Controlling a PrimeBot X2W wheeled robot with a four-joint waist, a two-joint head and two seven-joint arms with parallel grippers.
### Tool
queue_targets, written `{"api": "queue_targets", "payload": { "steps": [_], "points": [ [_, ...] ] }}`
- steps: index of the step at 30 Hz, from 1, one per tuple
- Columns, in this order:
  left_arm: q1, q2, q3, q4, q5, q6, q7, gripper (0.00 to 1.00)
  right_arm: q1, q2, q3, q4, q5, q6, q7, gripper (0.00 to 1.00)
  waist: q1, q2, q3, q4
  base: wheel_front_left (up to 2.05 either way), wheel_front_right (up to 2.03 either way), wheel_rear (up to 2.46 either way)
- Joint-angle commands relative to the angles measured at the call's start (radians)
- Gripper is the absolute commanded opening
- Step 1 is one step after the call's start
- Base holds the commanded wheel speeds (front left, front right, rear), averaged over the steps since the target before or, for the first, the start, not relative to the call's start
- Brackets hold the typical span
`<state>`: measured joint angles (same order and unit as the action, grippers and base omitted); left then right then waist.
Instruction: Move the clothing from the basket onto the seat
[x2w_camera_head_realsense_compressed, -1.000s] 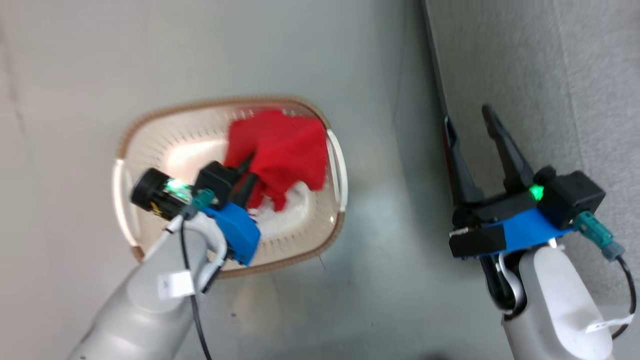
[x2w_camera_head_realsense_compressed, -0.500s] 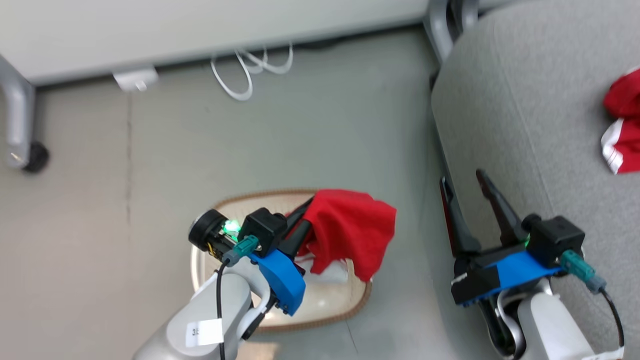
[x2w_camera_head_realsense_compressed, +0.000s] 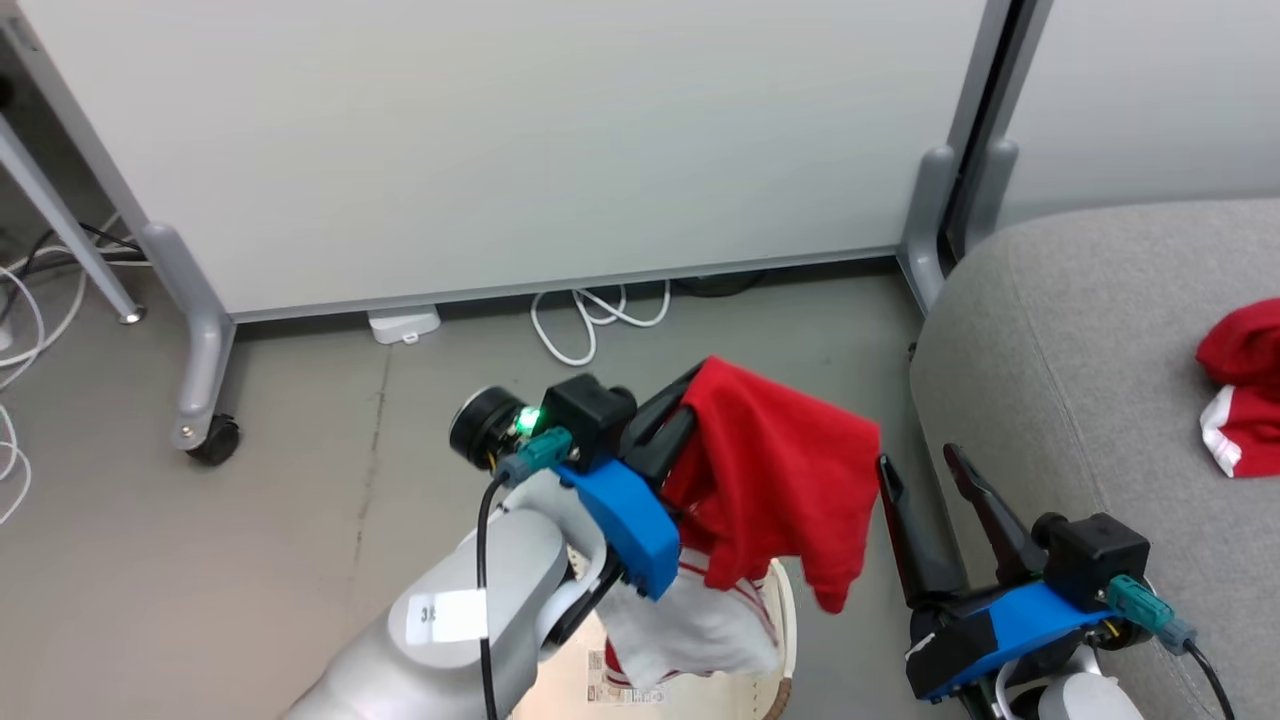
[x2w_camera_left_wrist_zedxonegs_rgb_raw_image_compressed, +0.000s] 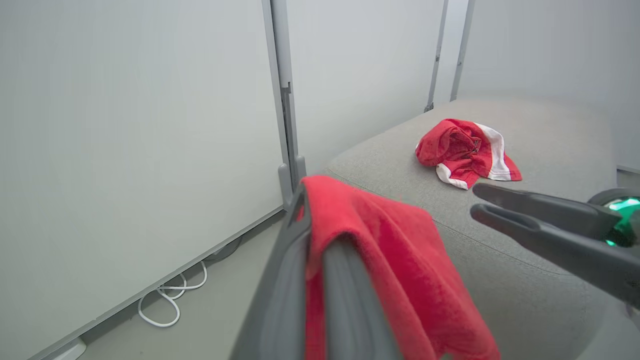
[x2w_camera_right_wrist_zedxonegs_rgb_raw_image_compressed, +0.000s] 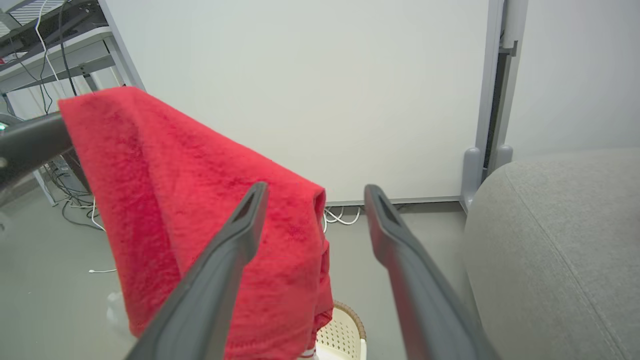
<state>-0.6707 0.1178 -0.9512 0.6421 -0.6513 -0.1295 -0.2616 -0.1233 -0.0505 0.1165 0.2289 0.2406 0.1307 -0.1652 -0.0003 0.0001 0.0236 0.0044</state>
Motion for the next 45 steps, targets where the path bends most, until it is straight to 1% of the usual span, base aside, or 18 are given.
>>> {"api": "queue_targets", "payload": {
  "steps": [1,4,13,23,28,33,38,45],
  "points": [
    [-0.022,-0.004,-0.003,0.006,-0.008,-0.002,-0.005,0.00,0.015,0.000,0.004,-0.004,0.009,0.000,0.005,1.00,0.0003,-0.0001,-0.018,0.016,0.00,0.00,0.00],
    [-0.057,-0.020,-0.026,0.022,-0.033,-0.001,-0.005,0.00,0.023,0.000,0.016,-0.010,0.013,0.000,0.011,1.00,0.0003,-0.0001,-0.028,0.023,0.00,0.00,0.00],
    [-0.151,-0.044,-0.088,0.071,-0.094,-0.001,-0.005,0.00,0.033,0.000,0.041,-0.015,0.019,0.000,0.021,1.00,0.0003,-0.0001,-0.051,0.038,0.00,0.00,0.00],
    [-0.151,-0.044,-0.115,0.102,-0.123,-0.001,-0.005,0.00,0.026,0.000,0.064,-0.016,0.015,0.000,0.024,1.00,0.0003,-0.0001,-0.054,0.032,0.00,0.00,0.00],
    [-0.150,-0.043,-0.122,0.113,-0.132,-0.001,-0.005,0.00,0.007,0.000,0.104,-0.018,0.011,0.000,0.034,1.00,0.0003,-0.0001,-0.053,0.031,0.00,0.00,0.00],
    [-0.157,-0.044,-0.129,0.120,-0.137,-0.001,-0.005,0.00,-0.022,0.000,0.179,-0.020,0.033,0.000,0.045,1.00,0.0003,-0.0001,-0.048,0.030,0.00,0.00,0.00],
    [-0.160,-0.046,-0.134,0.125,-0.140,-0.001,-0.005,0.00,-0.065,0.000,0.245,0.012,0.038,0.000,0.049,1.00,0.0003,-0.0001,-0.043,0.031,0.00,0.00,0.00],
    [-0.164,-0.048,-0.146,0.128,-0.145,-0.001,-0.005,0.00,-0.160,0.000,0.269,0.129,-0.052,0.000,0.058,1.00,0.0003,-0.0001,-0.036,0.035,0.00,0.00,0.00]
  ]
}}
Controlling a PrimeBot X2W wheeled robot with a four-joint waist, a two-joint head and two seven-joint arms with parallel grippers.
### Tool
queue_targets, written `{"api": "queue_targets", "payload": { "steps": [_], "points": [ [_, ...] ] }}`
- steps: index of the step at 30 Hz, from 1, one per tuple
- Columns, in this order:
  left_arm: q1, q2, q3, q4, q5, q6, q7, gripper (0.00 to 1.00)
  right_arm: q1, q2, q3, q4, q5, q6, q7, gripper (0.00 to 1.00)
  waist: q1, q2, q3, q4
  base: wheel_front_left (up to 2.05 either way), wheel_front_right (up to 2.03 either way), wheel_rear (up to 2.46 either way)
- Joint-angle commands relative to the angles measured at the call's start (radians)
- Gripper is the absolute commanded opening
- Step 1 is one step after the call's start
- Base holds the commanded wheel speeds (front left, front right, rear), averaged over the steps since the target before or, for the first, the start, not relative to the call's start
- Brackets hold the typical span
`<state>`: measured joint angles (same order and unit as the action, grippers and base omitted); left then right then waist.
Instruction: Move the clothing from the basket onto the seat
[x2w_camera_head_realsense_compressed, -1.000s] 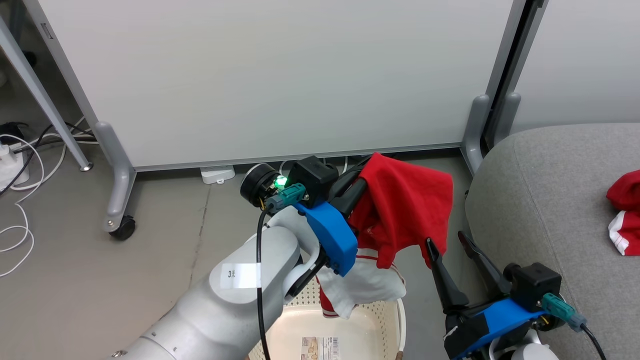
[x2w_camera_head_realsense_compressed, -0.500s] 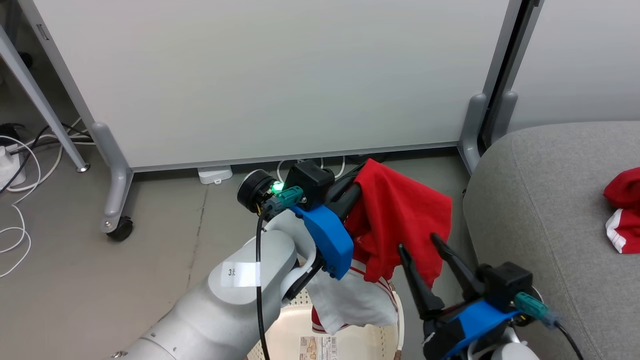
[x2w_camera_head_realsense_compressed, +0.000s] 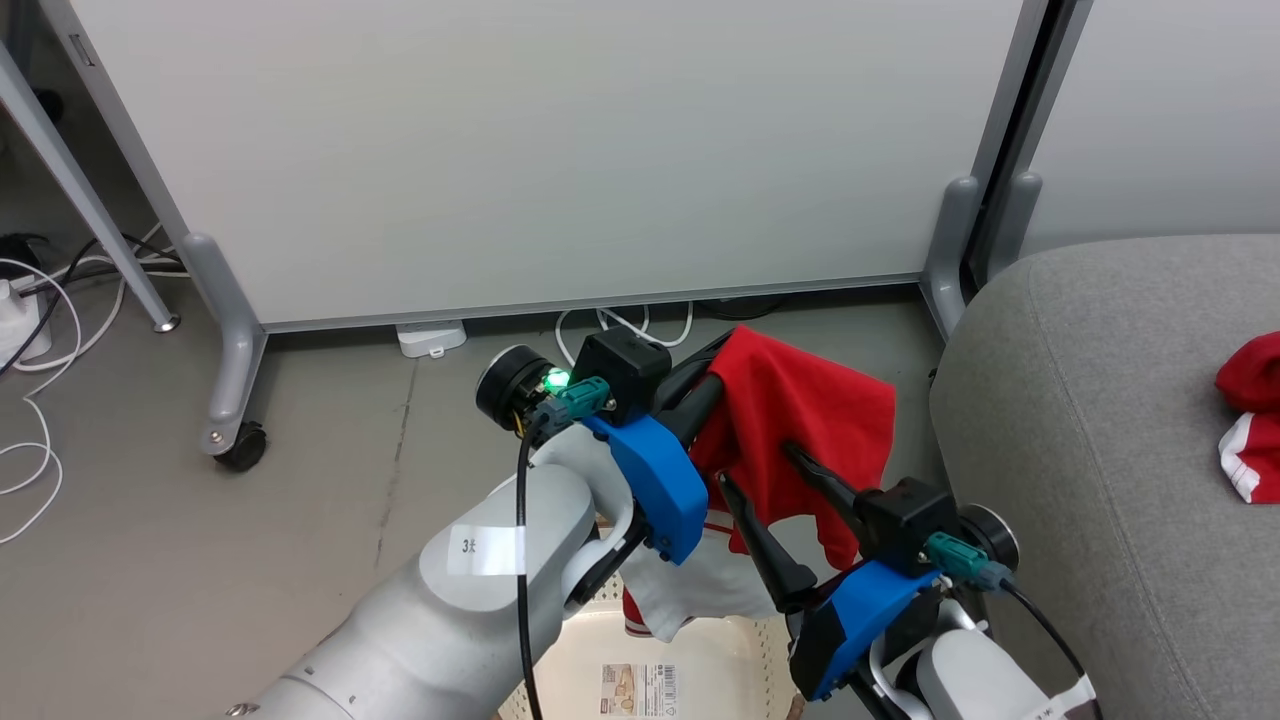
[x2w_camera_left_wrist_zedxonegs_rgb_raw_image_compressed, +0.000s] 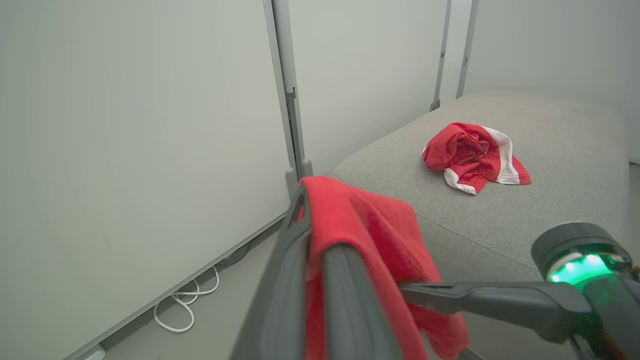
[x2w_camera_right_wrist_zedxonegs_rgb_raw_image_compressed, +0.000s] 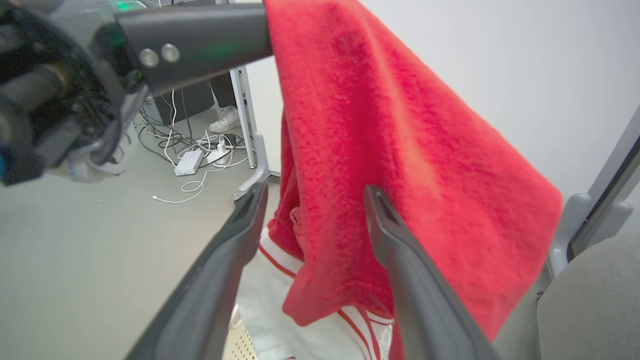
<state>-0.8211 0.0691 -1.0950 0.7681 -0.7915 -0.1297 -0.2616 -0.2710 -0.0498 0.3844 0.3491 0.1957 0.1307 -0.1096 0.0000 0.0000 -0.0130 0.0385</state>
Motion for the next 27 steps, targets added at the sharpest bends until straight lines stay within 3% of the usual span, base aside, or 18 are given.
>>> {"api": "queue_targets", "payload": {
  "steps": [1,27],
  "points": [
    [-0.014,0.000,-0.004,0.002,-0.006,-0.001,-0.005,0.00,-0.024,-0.001,-0.002,0.027,-0.012,0.000,0.003,1.00,0.0000,0.0000,0.001,0.002,0.00,0.00,0.00],
    [-0.031,-0.012,-0.070,-0.011,-0.050,-0.001,-0.005,0.00,-0.257,-0.001,0.033,0.417,0.055,0.000,-0.039,1.00,0.0000,0.0000,0.008,0.023,0.00,0.00,0.00]
  ]
}}
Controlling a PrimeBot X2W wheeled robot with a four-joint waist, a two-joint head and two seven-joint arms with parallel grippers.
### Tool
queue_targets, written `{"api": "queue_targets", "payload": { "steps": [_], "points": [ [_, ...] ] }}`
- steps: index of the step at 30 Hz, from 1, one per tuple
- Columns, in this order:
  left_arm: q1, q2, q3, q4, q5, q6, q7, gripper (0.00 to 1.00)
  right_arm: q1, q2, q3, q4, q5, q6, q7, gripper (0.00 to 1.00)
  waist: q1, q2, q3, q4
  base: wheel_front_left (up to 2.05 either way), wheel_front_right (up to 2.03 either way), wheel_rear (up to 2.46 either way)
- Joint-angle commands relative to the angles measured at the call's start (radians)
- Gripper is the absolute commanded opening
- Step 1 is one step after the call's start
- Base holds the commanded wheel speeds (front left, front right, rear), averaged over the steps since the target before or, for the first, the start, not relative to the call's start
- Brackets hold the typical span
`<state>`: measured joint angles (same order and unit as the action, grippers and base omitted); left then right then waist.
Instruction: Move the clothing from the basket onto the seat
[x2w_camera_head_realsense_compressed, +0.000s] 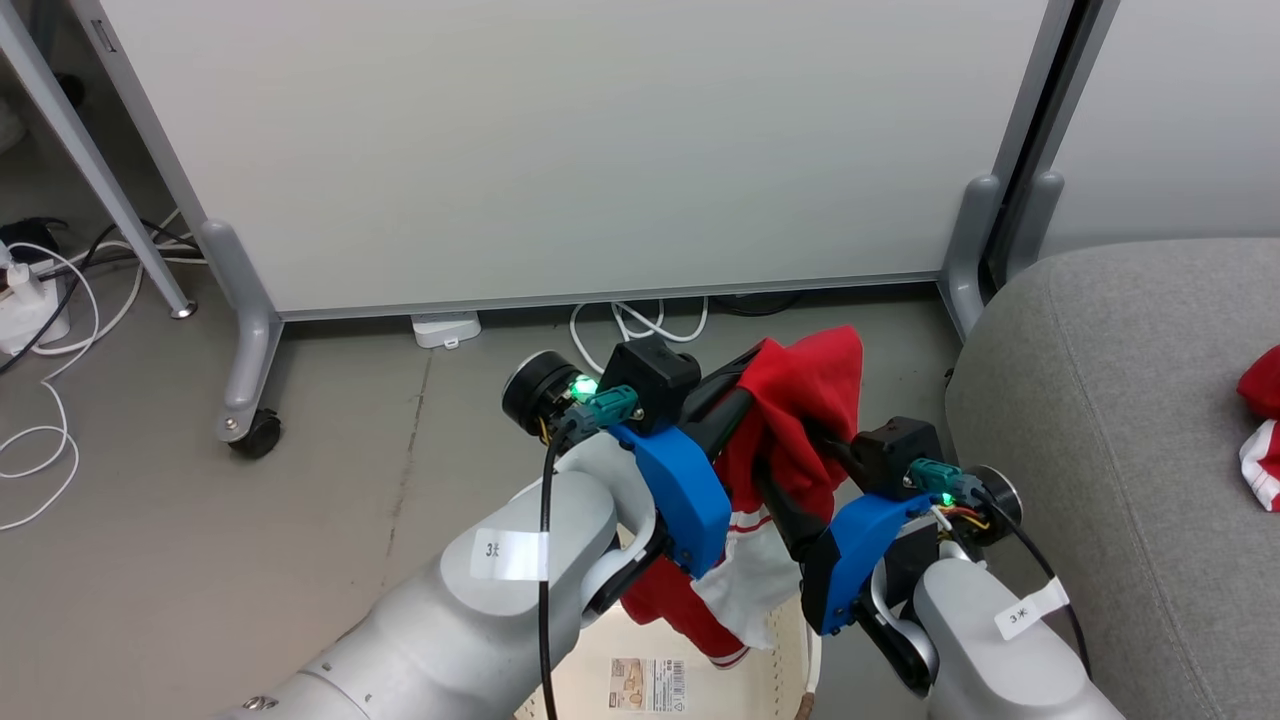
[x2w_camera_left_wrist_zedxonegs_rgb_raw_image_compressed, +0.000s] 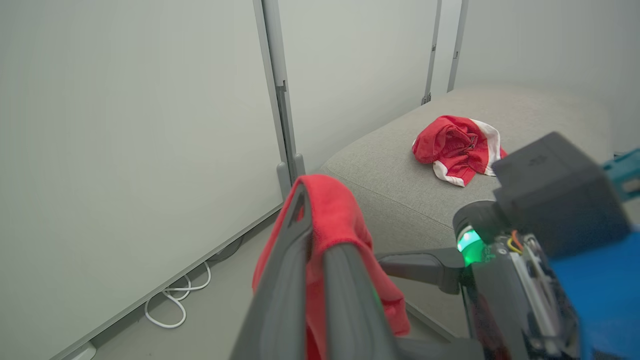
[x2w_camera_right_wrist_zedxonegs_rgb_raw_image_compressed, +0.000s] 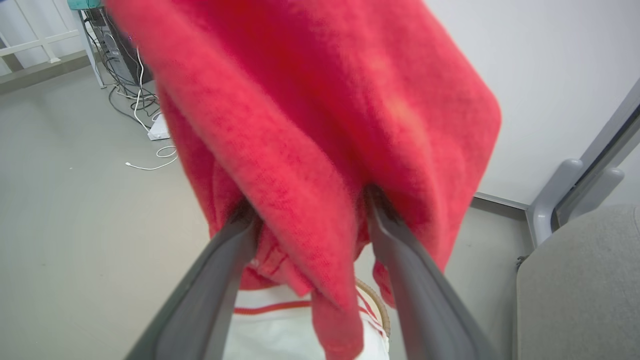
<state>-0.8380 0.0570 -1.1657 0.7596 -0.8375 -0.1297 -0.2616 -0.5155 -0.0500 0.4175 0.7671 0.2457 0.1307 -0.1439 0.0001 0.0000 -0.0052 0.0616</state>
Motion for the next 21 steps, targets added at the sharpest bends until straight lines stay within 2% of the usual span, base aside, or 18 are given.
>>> {"api": "queue_targets", "payload": {
  "steps": [1,2,3,5,6,21],
  "points": [
    [-0.015,0.000,-0.001,-0.002,-0.006,-0.001,-0.005,0.00,-0.018,-0.001,0.005,0.009,0.014,0.000,-0.009,1.00,-0.0001,0.0000,0.001,0.000,0.00,0.00,0.00],
    [-0.016,-0.001,-0.003,-0.002,-0.006,-0.001,-0.005,0.00,-0.022,-0.001,0.011,0.017,0.023,0.000,-0.010,1.00,-0.0001,0.0000,0.001,0.000,0.00,0.00,0.00],
    [-0.017,-0.001,-0.004,-0.002,-0.007,-0.001,-0.005,0.00,-0.024,-0.001,0.019,0.023,0.037,0.000,-0.015,0.75,-0.0001,0.0000,0.001,0.000,0.00,0.00,0.00],
    [-0.018,-0.001,-0.005,-0.001,-0.010,-0.001,-0.005,0.00,-0.036,-0.001,0.030,0.038,0.059,0.000,-0.023,0.07,-0.0001,0.0000,0.002,-0.002,0.00,0.00,0.00],
    [-0.018,-0.001,-0.005,-0.001,-0.010,-0.001,-0.005,0.00,-0.040,-0.001,0.038,0.043,0.074,0.000,-0.027,0.00,-0.0001,0.0000,0.002,-0.002,0.00,0.00,0.00],
    [-0.005,0.003,0.016,0.006,0.002,-0.001,-0.005,0.00,-0.065,-0.001,0.125,0.098,0.166,0.000,-0.068,0.00,-0.0001,0.0000,-0.002,-0.016,0.00,0.00,0.00]
  ]
}}
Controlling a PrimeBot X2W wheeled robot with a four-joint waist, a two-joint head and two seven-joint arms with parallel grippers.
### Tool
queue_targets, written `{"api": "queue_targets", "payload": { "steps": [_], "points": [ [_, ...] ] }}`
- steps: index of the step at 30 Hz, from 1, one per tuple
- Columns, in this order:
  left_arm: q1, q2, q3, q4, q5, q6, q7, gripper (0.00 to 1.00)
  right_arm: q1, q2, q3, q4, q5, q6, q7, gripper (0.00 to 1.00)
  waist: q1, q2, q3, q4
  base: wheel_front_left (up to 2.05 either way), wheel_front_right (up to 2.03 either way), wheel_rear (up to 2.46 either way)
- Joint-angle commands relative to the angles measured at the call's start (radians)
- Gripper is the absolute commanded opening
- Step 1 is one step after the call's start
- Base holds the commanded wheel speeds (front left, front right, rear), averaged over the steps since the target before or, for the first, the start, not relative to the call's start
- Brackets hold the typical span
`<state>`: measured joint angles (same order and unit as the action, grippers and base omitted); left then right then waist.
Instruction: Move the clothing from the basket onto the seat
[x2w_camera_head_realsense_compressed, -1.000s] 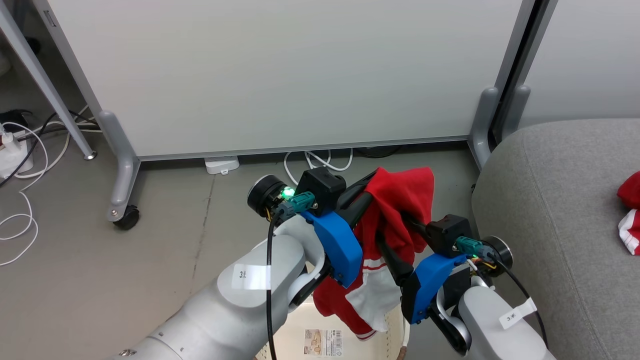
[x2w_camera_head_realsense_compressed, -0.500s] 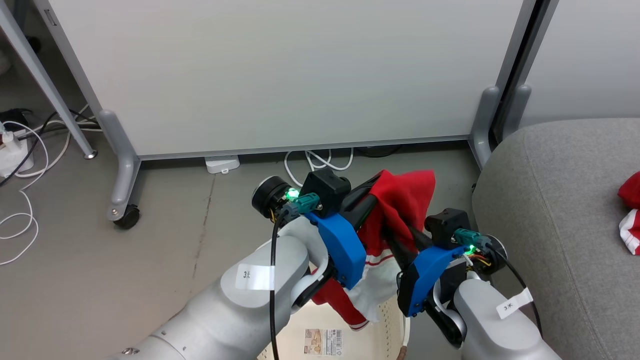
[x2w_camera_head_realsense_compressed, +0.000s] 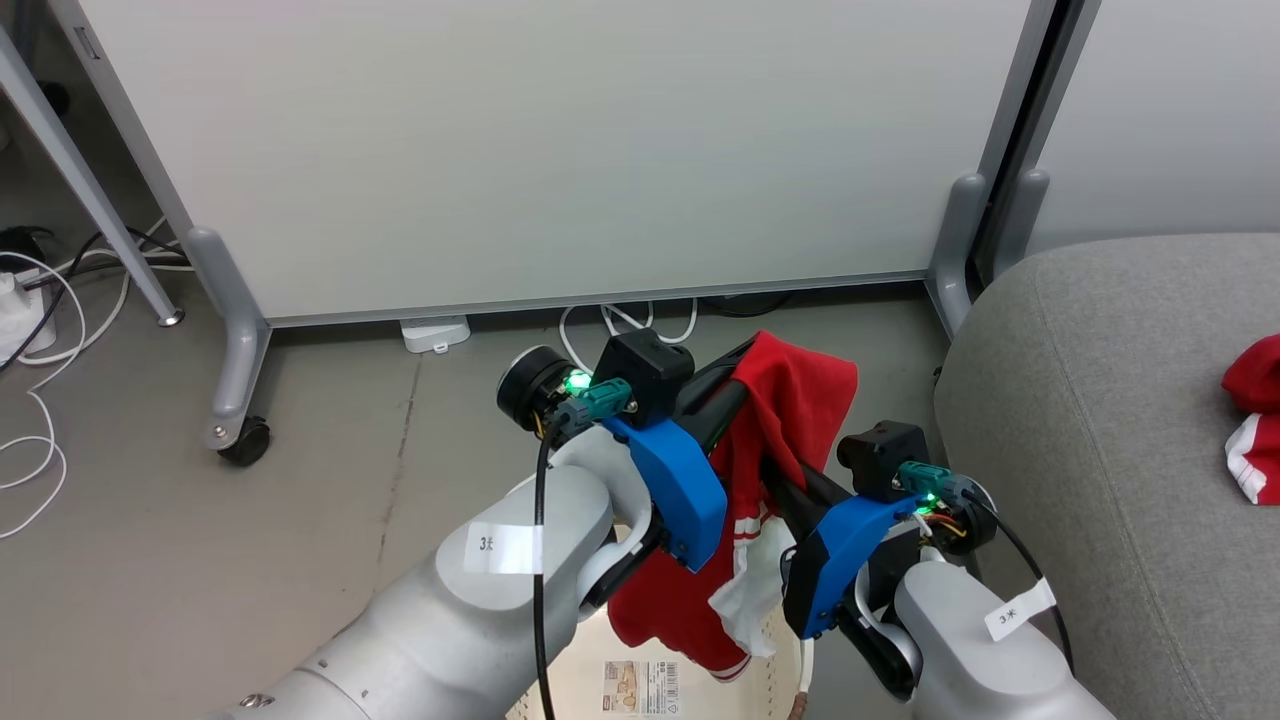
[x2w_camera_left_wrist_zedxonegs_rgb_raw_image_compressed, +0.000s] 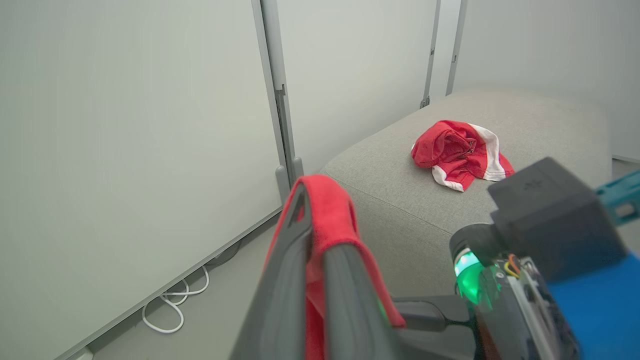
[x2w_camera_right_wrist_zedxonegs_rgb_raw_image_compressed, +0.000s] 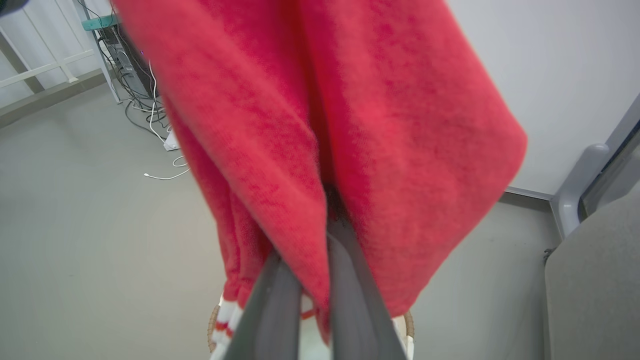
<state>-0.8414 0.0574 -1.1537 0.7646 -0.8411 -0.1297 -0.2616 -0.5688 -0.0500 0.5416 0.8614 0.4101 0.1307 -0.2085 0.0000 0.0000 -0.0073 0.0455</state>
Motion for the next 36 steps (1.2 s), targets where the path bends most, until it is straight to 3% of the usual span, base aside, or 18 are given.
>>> {"api": "queue_targets", "payload": {
  "steps": [1,6,7,8,9,13,36],
  "points": [
    [-0.001,0.003,0.006,0.000,0.007,-0.001,-0.005,0.00,-0.014,-0.001,0.007,0.003,0.011,0.000,-0.006,0.00,0.0000,0.0000,0.000,0.000,0.00,0.00,0.00],
    [0.008,0.003,0.015,0.000,0.015,-0.001,-0.005,0.00,-0.022,-0.001,0.026,0.012,0.040,0.000,-0.014,0.00,0.0000,0.0000,-0.002,-0.003,0.00,0.00,0.00],
    [0.010,0.004,0.018,0.001,0.016,-0.001,-0.005,0.32,-0.023,-0.001,0.029,0.014,0.042,0.000,-0.015,0.00,0.0000,0.0000,-0.003,-0.003,0.00,0.00,0.00],
    [0.013,0.004,0.022,0.001,0.020,-0.001,-0.005,0.85,-0.023,-0.001,0.032,0.015,0.048,0.000,-0.018,0.00,0.0000,0.0000,-0.003,-0.003,0.00,0.00,0.00],
    [0.016,0.005,0.025,0.001,0.023,-0.001,-0.005,1.00,-0.024,-0.001,0.034,0.017,0.051,0.000,-0.022,0.00,0.0000,0.0000,-0.003,-0.004,0.00,0.00,0.00],
    [0.039,0.016,0.050,-0.012,0.040,-0.001,-0.005,1.00,-0.031,-0.001,0.037,0.018,0.069,0.000,-0.033,0.00,0.0000,0.0000,-0.005,-0.007,0.00,0.00,0.00],
    [0.480,0.137,0.465,-0.309,0.304,0.013,-0.005,1.00,-0.027,-0.001,-0.016,0.029,0.078,0.000,-0.058,0.00,0.0000,0.0000,-0.007,-0.016,0.00,0.00,0.00]
  ]
}}
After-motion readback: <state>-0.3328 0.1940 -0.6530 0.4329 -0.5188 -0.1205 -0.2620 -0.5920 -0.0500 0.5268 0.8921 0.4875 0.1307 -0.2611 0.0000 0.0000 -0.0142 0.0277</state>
